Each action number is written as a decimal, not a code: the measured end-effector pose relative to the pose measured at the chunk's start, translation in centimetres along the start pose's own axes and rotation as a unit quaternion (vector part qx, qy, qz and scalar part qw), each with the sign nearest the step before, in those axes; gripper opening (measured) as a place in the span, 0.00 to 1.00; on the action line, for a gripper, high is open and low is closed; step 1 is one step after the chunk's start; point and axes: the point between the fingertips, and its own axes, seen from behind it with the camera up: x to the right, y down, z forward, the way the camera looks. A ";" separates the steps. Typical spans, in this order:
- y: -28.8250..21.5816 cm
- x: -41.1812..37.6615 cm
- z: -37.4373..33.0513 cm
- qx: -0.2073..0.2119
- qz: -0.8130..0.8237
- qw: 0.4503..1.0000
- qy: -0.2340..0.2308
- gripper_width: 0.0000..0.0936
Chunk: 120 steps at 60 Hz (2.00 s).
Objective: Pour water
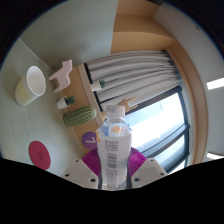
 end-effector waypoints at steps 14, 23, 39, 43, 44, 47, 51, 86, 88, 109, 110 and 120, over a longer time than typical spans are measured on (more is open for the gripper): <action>-8.8 -4.8 0.3 0.070 -0.235 0.969 -0.010 0.35; -12.6 -6.8 0.4 0.114 -0.374 0.920 0.006 0.35; -15.5 -9.8 0.6 0.160 -0.548 0.820 0.036 0.35; -15.7 -10.6 0.5 0.168 -0.575 0.799 0.044 0.35; -15.7 -10.7 0.6 0.169 -0.580 0.795 0.043 0.35; -15.6 -10.9 0.6 0.168 -0.583 0.793 0.043 0.35; -15.2 -10.9 0.8 0.160 -0.580 0.798 0.042 0.35; -11.8 3.8 -0.3 0.065 0.109 0.991 0.045 0.35; -11.2 3.8 -0.3 0.059 0.158 0.985 0.037 0.35; -3.7 -4.5 0.7 -0.044 0.506 0.857 -0.085 0.35; -3.4 -5.4 0.7 -0.048 0.510 0.854 -0.090 0.35; -1.8 -10.2 1.1 -0.070 0.538 0.830 -0.130 0.38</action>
